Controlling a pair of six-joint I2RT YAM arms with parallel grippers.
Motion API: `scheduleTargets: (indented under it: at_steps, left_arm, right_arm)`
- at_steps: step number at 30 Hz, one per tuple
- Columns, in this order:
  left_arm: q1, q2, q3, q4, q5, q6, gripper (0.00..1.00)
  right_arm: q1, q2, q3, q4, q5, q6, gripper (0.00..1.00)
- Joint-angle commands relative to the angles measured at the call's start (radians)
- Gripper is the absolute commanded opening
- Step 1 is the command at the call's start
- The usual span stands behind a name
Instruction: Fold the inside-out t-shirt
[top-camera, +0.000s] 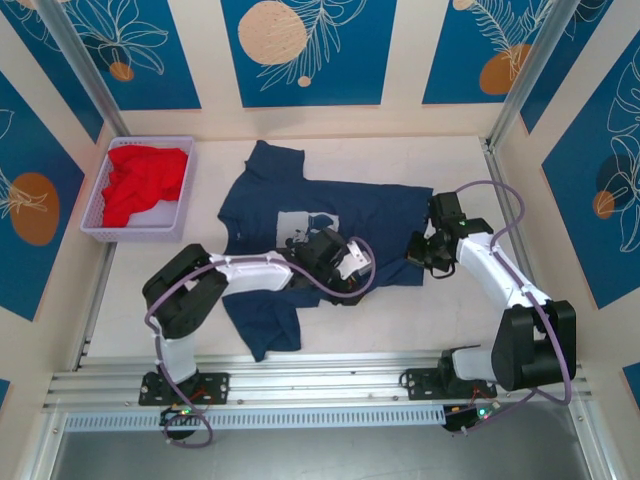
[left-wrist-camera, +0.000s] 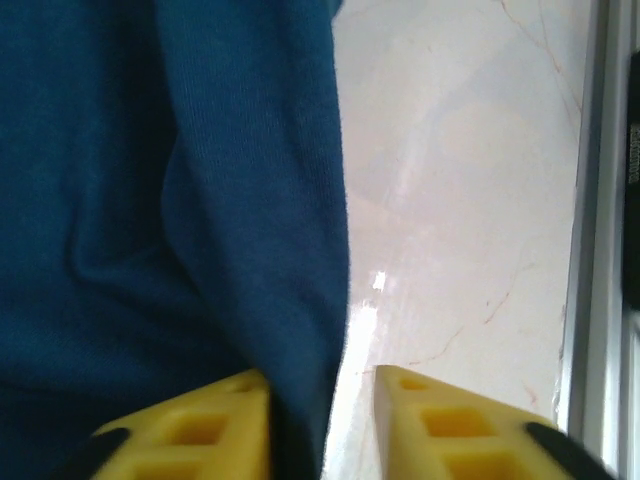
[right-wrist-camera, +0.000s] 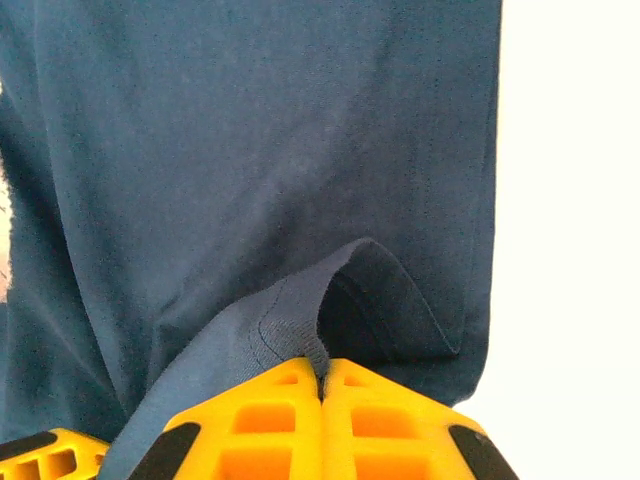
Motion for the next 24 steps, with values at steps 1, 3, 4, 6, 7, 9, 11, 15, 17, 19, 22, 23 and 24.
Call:
scheduleTargets:
  at_steps: [1,3,4,6,7,9,11,15,17,19,22,23,24]
  left_arm:
    - [-0.002,-0.127,-0.033,-0.003,-0.12,-0.016,0.44]
    - [-0.001,-0.24,-0.094,-0.056,-0.233,-0.042,0.5]
    - [-0.002,-0.294,-0.126,-0.091,-0.285,-0.067,0.51]
    - [-0.002,-0.42,-0.204,-0.194,-0.412,-0.162,0.53]
    - [-0.004,-0.474,-0.235,-0.259,-0.468,-0.216,0.54]
    - [-0.004,-0.593,-0.295,-0.445,-0.612,-0.4,0.54]
    - [-0.007,-0.694,-0.351,-0.621,-0.662,-0.586,0.54]
    - [-0.106,-0.843,-0.443,-0.811,-0.616,-0.885,0.59]
    - [-0.19,-0.87,-0.46,-0.858,-0.611,-0.988,0.61]
    - [-0.269,-0.867,-0.462,-0.914,-0.617,-1.078,0.62]
    - [-0.359,-0.839,-0.459,-0.962,-0.62,-1.162,0.65]
    - [-0.376,-0.824,-0.464,-0.951,-0.611,-1.172,0.66]
    - [-0.384,-0.806,-0.468,-0.937,-0.607,-1.175,0.67]
  right_arm:
    - [-0.005,-0.004,0.004,0.013,-0.044,-0.008,0.0]
    - [-0.002,0.008,0.007,0.028,-0.062,-0.009,0.0]
    - [0.001,0.011,0.009,0.031,-0.067,-0.011,0.0]
    - [0.002,0.007,0.01,0.039,-0.075,-0.017,0.0]
    - [0.003,0.003,0.01,0.041,-0.077,-0.02,0.0]
    - [0.003,-0.004,0.009,0.047,-0.085,-0.026,0.0]
    - [0.003,-0.01,0.006,0.052,-0.097,-0.032,0.0]
    - [0.005,-0.009,0.002,0.059,-0.107,-0.048,0.0]
    - [0.003,-0.006,0.0,0.066,-0.113,-0.058,0.0]
    - [-0.001,-0.001,-0.003,0.075,-0.134,-0.06,0.0]
    - [-0.001,-0.002,-0.009,0.084,-0.164,-0.061,0.0]
    - [-0.002,-0.003,-0.01,0.084,-0.166,-0.061,0.0]
    - [-0.002,-0.005,-0.011,0.084,-0.168,-0.061,0.0]
